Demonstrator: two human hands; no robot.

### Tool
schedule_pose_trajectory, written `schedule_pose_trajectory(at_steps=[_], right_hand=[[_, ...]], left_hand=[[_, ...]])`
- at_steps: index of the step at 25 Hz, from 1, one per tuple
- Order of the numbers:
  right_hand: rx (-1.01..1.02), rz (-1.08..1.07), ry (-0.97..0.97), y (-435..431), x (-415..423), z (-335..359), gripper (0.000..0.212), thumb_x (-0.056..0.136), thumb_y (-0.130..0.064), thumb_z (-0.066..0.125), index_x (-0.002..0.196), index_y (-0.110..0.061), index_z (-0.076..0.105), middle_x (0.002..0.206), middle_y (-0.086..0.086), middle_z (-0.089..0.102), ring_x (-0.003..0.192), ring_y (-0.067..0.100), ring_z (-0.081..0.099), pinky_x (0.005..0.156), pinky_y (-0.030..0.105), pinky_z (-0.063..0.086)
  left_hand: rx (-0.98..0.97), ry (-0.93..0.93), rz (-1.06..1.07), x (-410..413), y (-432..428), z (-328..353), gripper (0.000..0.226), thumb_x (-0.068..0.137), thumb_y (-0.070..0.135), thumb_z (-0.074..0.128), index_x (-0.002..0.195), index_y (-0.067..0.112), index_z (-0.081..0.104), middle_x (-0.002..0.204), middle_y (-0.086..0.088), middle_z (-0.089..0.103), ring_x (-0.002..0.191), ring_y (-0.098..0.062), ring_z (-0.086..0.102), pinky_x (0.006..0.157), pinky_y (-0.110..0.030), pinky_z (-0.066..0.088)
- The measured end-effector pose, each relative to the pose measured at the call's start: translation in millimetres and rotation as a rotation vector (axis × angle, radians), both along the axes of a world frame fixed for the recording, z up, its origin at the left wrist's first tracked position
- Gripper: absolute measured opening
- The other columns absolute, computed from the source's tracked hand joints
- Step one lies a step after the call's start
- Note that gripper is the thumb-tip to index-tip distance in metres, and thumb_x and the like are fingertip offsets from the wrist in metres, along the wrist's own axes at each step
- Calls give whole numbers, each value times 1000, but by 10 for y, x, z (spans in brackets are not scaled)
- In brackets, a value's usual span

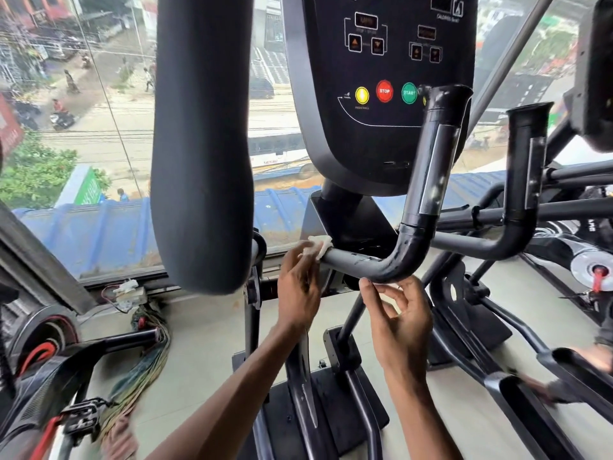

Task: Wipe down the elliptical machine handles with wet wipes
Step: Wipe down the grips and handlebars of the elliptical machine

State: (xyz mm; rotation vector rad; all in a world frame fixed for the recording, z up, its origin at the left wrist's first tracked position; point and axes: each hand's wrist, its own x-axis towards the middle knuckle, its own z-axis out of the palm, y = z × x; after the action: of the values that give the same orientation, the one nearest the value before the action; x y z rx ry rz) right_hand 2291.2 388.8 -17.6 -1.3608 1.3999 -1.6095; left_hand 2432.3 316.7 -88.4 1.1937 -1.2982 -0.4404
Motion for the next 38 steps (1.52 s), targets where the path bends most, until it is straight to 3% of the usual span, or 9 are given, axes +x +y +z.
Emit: schedule_pose_trajectory(at_steps=[3,6,12,17,20,25,28,32,38], right_hand=[[-8,3,5,-13,-8,11,19,90,-18,79,99,-16,63,87,-9,72,90,13,71,79,22,56],[-21,16,17,-18,-27,10,17,90,-15,79,99,-15,64,86,-8,72,88,13,71,78,23,55],[-28,15,44,-2,-43,10,18,91,-17,78,103,-12,66,89,-11,73,87,11,71,78,17,54],[-26,10,47,-31,-40,31,16,91,-14,78,101,-14,66,86,-8,74,86,12,71,77,17,54],[-33,12,55,-19,-46,16,18,91,-16,79,102,-14,66,88,-7,74,86,12,71,77,18,54],[-41,9,70,-34,-52,19,18,91,-15,79,103,-13,67,88,-9,74,85,12,71,77,19,55],[-77,-12,103,-41,-62,-2,19,90,-19,80,102,-11,67,87,-7,73,85,13,71,74,20,57],[-135,-66,100,-20,-13,-39,35,89,-37,81,103,-8,69,98,0,73,94,16,73,80,27,60],[-212,-84,-6,10,88,-63,38,89,-10,80,123,0,66,108,2,78,106,14,75,92,25,59]], left_hand=[[70,-27,98,-6,-46,36,46,98,38,43,131,20,69,131,9,66,125,-11,57,108,-34,48],[-39,-82,73,-42,87,-55,47,104,40,44,135,12,67,135,4,64,130,-14,57,109,-22,44],[196,-60,144,194,-174,-267,41,96,-5,55,129,13,71,123,-13,74,104,-34,72,86,-28,51],[-8,-116,-1,150,-185,-183,36,101,6,49,132,13,68,132,-3,70,124,-9,64,103,-20,48],[210,83,-10,253,-432,-179,27,101,16,50,114,15,73,104,0,77,92,-4,66,80,-26,50],[331,395,-1,222,-649,-109,26,82,20,48,85,23,74,81,15,74,79,5,62,80,-28,46],[238,294,46,121,-311,-44,30,92,19,46,105,16,73,96,9,74,88,11,63,81,-21,47],[-31,-10,38,-67,227,42,33,103,18,49,129,15,69,131,30,63,119,-8,62,99,-18,48],[-84,-76,54,-154,304,153,38,100,11,52,135,13,67,142,10,58,135,-5,53,110,-27,48]])
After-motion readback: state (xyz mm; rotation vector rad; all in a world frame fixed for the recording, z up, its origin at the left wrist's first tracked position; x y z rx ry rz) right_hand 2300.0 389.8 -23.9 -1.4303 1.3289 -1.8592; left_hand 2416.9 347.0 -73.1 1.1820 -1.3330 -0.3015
